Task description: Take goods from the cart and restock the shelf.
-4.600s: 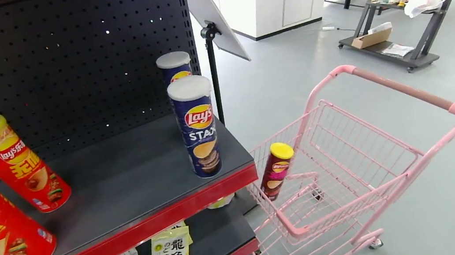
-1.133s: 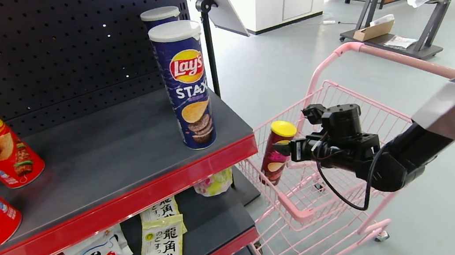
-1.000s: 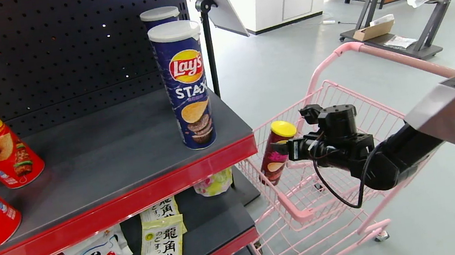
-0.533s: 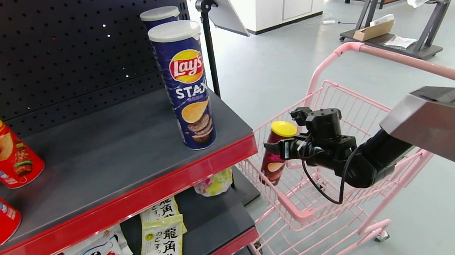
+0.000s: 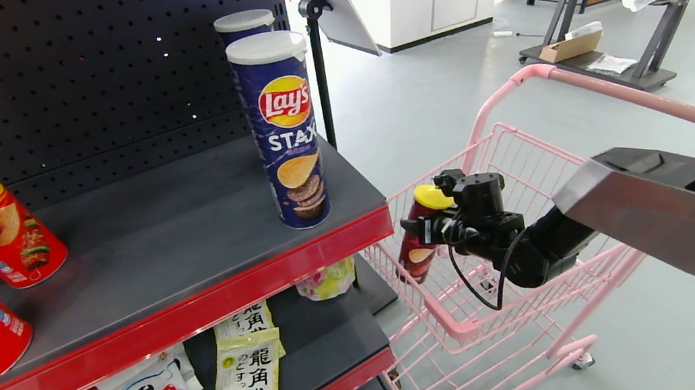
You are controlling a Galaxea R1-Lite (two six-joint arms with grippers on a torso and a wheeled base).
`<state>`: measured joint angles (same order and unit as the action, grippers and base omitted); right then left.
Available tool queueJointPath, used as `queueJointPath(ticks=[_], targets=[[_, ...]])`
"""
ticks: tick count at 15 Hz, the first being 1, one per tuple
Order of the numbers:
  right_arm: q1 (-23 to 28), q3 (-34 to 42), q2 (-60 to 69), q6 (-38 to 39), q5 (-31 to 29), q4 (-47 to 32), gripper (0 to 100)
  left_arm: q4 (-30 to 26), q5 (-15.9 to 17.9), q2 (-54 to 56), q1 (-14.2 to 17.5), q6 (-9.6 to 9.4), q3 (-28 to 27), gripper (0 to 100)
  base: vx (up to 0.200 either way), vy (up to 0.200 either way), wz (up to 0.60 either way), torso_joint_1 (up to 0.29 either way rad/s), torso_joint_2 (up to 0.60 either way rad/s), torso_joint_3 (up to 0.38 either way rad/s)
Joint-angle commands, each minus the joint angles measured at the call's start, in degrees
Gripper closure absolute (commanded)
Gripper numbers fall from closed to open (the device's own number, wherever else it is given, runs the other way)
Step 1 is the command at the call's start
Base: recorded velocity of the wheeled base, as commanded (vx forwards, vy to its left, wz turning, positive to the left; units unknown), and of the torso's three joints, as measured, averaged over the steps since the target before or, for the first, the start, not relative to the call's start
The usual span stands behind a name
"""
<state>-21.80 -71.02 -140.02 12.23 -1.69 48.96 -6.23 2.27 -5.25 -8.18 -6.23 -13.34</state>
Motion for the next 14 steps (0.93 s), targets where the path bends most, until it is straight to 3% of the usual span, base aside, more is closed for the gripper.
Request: queueJointPath(ticks=[1, 7, 11, 14], targets=[[-0.09, -0.70, -1.48, 0.08, -0.24, 0.00, 100, -0.01, 0.02, -0.11, 0.01, -0.10, -0.02, 0, 0.000, 0.000, 0.00, 0.000, 0.00, 0.000], [-1.58, 3.43, 8.62, 0.08, -1.82, -2.90, 100, -0.01, 0.11, -0.11, 0.01, -0.01, -0.11, 0, 0.000, 0.000, 0.00, 0.000, 0.00, 0.000], [0.88, 10.64, 28.22, -6.69, -1.91, -9.06, 100, -0.10, -0.25, -1.43, 0.45, -0.19, -0.55, 0, 0.000, 0.000, 0.00, 0.000, 0.00, 0.000], [2.37, 13.19, 45.54, -12.23, -1.82, -24.08, 100, 0.08, -0.69, -6.96, 0.53, -0.54, -2.66, 0, 0.000, 0.000, 0.00, 0.000, 0.00, 0.000]])
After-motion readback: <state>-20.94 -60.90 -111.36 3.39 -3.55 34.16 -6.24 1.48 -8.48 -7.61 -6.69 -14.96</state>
